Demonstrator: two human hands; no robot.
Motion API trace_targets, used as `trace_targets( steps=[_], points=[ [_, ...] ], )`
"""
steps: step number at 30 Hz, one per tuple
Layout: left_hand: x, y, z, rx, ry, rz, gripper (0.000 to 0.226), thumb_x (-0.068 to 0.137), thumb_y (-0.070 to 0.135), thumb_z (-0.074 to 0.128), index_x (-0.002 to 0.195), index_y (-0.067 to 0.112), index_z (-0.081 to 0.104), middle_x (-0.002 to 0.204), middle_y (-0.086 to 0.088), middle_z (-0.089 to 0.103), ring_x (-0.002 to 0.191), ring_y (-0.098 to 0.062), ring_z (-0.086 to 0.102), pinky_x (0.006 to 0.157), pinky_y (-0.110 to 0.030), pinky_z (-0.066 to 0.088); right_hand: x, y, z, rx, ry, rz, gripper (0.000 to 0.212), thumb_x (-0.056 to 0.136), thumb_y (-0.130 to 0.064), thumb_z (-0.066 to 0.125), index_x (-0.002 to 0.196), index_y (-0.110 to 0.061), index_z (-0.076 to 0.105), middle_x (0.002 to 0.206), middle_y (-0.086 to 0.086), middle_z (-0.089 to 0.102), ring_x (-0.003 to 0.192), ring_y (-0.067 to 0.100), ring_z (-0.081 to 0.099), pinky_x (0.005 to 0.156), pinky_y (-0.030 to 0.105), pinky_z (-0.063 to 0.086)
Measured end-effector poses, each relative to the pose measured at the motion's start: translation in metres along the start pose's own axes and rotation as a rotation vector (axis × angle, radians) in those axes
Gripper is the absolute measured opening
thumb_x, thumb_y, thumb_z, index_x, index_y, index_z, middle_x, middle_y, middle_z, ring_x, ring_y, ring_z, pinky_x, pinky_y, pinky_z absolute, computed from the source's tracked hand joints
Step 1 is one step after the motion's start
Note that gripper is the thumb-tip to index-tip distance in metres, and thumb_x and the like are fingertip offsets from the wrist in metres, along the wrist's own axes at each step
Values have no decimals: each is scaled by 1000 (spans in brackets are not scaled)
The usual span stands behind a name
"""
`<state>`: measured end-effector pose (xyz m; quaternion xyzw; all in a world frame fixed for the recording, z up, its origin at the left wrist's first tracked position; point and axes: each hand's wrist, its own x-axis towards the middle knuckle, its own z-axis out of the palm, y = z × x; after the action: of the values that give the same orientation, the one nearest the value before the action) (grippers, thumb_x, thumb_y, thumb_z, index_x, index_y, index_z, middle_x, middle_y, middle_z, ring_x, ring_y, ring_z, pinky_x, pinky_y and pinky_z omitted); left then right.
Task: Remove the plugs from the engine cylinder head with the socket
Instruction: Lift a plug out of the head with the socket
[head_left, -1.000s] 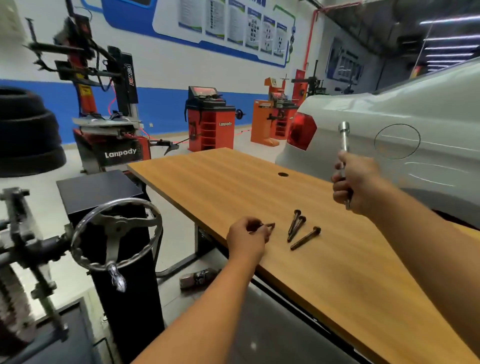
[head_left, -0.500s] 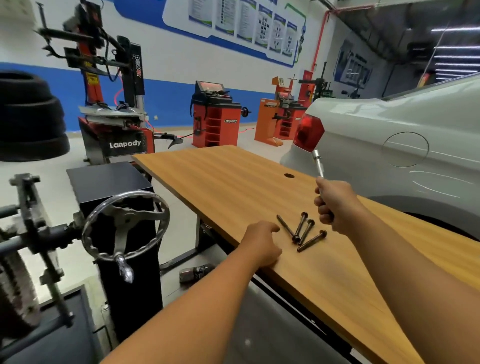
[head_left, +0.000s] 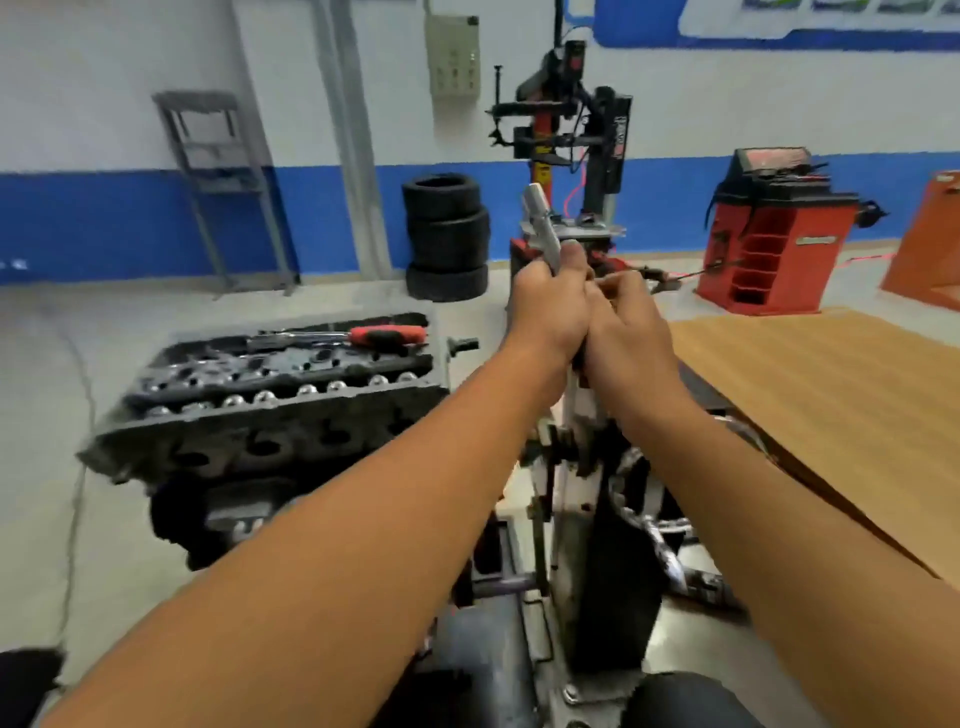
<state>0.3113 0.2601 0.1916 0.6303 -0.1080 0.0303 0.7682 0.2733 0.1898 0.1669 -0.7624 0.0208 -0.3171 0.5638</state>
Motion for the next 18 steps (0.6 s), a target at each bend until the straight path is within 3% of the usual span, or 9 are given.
trace_targets(
  steps=[1, 3, 6, 9, 13, 16, 18],
  points=[
    [10, 9, -37, 18, 83, 24, 33, 110, 44, 45, 94, 18, 60, 87, -7, 71, 88, -29, 72, 90, -55, 61, 4, -10, 31, -23, -31, -70, 16, 102, -43, 48, 91, -32, 53, 85, -9, 65, 80, 4, 63, 66, 25, 46],
    [24, 25, -109, 35, 231, 61, 31, 111, 45, 41, 97, 21, 54, 77, -4, 72, 82, -28, 74, 84, -61, 62, 15, -22, 85, -79, -92, -182, 12, 103, -38, 52, 96, -29, 56, 84, -12, 63, 80, 9, 60, 67, 29, 39],
    [34, 49, -204, 81, 436, 109, 28, 111, 44, 40, 99, 23, 52, 54, 7, 61, 66, -18, 66, 75, -53, 61, 32, -29, 153, -305, -302, -258, 17, 98, -31, 64, 110, -18, 66, 98, 2, 70, 93, 24, 63, 82, 38, 49],
    [40, 63, -275, 70, 563, 110, 24, 110, 46, 41, 102, 27, 53, 50, 13, 57, 64, -13, 62, 67, -47, 63, 42, -30, 206, -616, -548, -372, 34, 96, -42, 66, 124, -22, 69, 122, 7, 68, 113, 30, 62, 94, 41, 51],
    [61, 66, -323, 26, 603, 153, 25, 111, 45, 41, 106, 24, 54, 60, 9, 58, 60, -8, 63, 68, -45, 64, 52, -19, 249, -914, -752, -482, 37, 97, -59, 58, 108, -26, 69, 104, 6, 70, 89, 27, 59, 73, 39, 50],
    [89, 60, -329, -14, 557, 212, 29, 111, 44, 41, 105, 19, 54, 65, 5, 59, 63, -10, 64, 69, -45, 64, 62, -19, 267, -973, -768, -491, 35, 100, -54, 57, 104, -21, 67, 91, 4, 63, 79, 24, 57, 68, 38, 47],
    [107, 57, -323, -32, 536, 306, 31, 111, 44, 41, 105, 17, 54, 68, 3, 60, 67, -13, 65, 71, -46, 64, 67, -18, 270, -972, -795, -535, 31, 102, -49, 57, 95, -18, 59, 96, 6, 62, 80, 26, 56, 67, 38, 44]
  ],
)
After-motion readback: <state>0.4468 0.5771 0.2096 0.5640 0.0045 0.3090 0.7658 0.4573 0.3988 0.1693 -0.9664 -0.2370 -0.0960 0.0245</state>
